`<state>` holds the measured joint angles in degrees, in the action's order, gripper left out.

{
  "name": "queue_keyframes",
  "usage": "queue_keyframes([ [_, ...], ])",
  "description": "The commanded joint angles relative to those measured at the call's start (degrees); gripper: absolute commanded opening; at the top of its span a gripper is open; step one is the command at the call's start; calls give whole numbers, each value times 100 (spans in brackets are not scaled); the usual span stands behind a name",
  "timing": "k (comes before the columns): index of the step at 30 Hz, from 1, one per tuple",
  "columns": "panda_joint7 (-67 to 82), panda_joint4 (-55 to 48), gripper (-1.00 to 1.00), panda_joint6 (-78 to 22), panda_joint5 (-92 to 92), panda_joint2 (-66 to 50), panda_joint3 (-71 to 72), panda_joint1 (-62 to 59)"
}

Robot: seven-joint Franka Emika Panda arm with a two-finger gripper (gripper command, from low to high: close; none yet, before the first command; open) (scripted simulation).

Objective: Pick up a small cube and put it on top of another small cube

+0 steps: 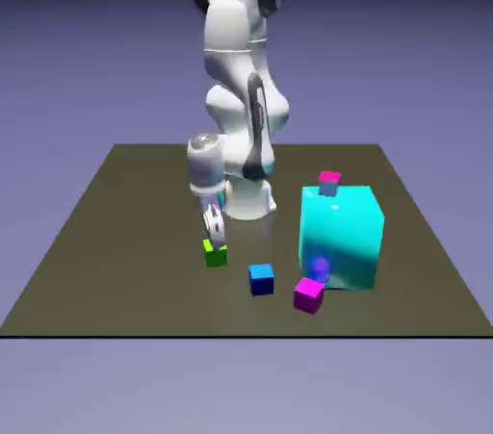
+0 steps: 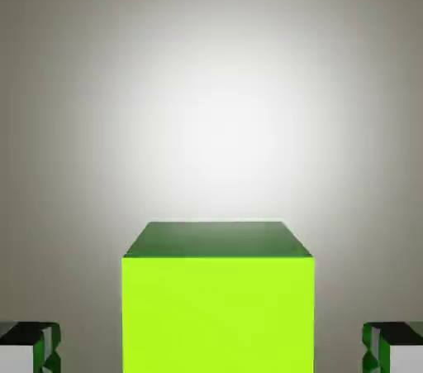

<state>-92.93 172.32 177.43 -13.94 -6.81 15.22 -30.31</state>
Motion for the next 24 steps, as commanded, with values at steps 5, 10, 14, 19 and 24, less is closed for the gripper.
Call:
queue_keyframes([
  [5,-105,-70,-100,456,191,-526,-117,48],
  [10,102,68,-100,-444,-186,512,114,-47],
  [14,268,179,-100,-1164,-487,1342,299,-124],
  [19,274,-194,-100,-1778,-424,1600,708,-54],
  [24,130,-1232,-100,-2623,21,1452,1552,192],
])
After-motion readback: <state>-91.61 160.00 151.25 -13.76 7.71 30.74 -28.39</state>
